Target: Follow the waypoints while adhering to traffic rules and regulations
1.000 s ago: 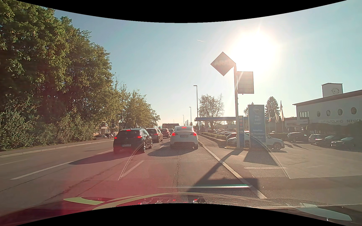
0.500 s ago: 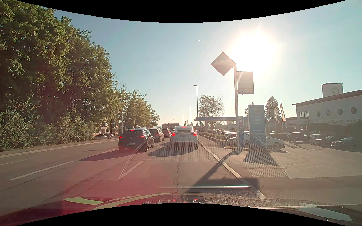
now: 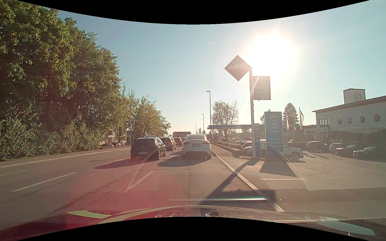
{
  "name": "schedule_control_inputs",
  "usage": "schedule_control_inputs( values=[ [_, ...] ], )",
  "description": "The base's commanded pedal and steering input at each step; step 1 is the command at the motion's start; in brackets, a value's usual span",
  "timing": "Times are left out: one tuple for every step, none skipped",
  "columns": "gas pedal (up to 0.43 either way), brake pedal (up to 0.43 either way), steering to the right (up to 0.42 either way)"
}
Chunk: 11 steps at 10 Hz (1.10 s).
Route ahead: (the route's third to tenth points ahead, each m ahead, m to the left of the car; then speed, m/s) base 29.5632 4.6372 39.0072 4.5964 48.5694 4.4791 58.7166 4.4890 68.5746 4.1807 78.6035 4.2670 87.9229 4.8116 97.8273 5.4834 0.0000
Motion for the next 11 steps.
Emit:
schedule_control_inputs(
  values=[
    [0.0, 0.274, -0.004],
    [0.0, 0.268, -0.004],
    [0.0, 0.268, -0.004],
    [0.0, 0.268, -0.004],
    [0.0, 0.268, -0.004],
    [0.0, 0.268, -0.004],
    [0.0, 0.268, -0.004],
    [0.0, 0.268, -0.004],
    [0.0, 0.268, -0.004],
    [0.0, 0.268, -0.004],
    [0.0, 0.268, -0.004]
  ],
)
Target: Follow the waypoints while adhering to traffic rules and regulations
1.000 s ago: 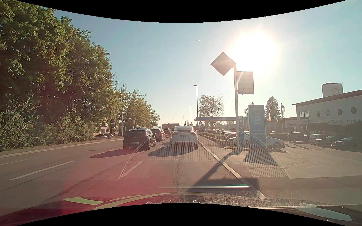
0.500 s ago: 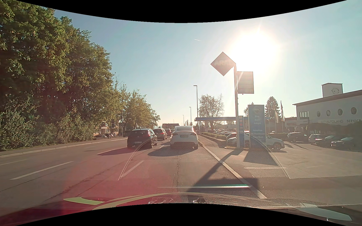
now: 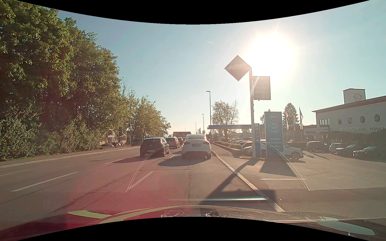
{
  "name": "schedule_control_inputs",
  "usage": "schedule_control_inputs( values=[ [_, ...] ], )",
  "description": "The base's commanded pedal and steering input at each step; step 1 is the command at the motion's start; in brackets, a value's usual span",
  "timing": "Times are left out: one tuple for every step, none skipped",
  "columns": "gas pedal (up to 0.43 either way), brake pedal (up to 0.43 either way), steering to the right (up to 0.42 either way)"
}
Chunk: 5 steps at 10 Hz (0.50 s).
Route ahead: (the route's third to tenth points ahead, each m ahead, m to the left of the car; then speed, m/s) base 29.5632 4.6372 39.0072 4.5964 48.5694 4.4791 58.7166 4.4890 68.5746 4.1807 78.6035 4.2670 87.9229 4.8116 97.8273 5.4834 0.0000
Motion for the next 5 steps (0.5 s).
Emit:
schedule_control_inputs(
  values=[
    [0.0, 0.268, -0.004],
    [0.0, 0.268, -0.004],
    [0.0, 0.268, -0.004],
    [0.0, 0.268, -0.004],
    [0.0, 0.268, -0.004]
  ],
)
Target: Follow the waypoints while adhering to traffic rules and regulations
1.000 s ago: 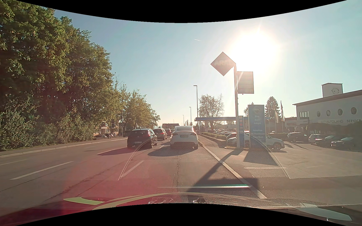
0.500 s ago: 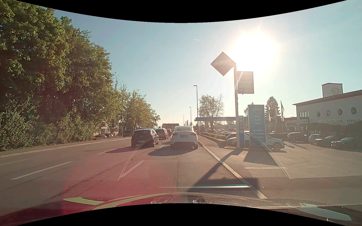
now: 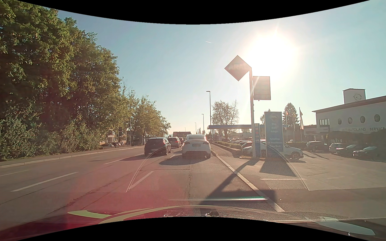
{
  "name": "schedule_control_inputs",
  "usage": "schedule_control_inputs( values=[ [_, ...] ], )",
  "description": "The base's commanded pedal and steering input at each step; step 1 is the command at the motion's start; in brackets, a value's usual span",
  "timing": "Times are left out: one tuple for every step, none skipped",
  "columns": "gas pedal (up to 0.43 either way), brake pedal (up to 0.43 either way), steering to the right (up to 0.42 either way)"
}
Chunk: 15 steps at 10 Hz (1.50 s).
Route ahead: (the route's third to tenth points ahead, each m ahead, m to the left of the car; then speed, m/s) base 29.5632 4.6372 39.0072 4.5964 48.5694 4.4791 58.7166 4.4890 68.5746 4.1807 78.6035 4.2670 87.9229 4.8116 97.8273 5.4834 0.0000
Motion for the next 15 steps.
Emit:
schedule_control_inputs(
  values=[
    [0.0, 0.25, -0.004],
    [0.0, 0.012, -0.004],
    [0.0, 0.0, -0.004],
    [0.0, 0.0, -0.004],
    [0.0, 0.0, -0.004],
    [0.008, 0.0, -0.004],
    [0.0, 0.0, -0.004],
    [0.087, 0.0, -0.004],
    [0.331, 0.0, -0.004],
    [0.331, 0.0, -0.004],
    [0.331, 0.0, -0.004],
    [0.331, 0.0, -0.004],
    [0.319, 0.0, -0.004],
    [0.319, 0.0, -0.004],
    [0.319, 0.0, -0.004]
  ],
)
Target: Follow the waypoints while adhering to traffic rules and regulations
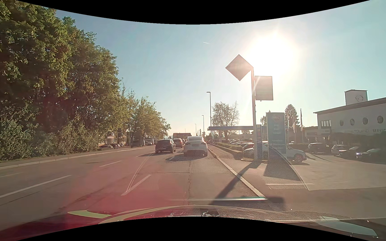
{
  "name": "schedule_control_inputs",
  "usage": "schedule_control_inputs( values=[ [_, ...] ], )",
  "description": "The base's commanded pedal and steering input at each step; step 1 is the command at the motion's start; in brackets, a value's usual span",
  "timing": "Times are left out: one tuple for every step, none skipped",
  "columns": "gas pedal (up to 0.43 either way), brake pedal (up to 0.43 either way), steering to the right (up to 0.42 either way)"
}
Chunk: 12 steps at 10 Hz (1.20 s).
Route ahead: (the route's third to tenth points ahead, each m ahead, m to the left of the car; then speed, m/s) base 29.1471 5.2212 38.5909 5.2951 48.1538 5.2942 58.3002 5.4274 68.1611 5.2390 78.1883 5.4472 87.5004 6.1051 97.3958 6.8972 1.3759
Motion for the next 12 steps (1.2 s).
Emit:
schedule_control_inputs(
  values=[
    [0.319, 0.0, -0.004],
    [0.319, 0.0, -0.004],
    [0.287, 0.0, -0.004],
    [0.13, 0.0, -0.004],
    [0.0, 0.0, -0.004],
    [0.0, 0.0, -0.004],
    [0.0, 0.0, -0.004],
    [0.0, 0.0, -0.002],
    [0.0, 0.0, -0.001],
    [0.0, 0.0, -0.001],
    [0.0, 0.0, -0.001],
    [0.0, 0.0, -0.001]
  ],
)
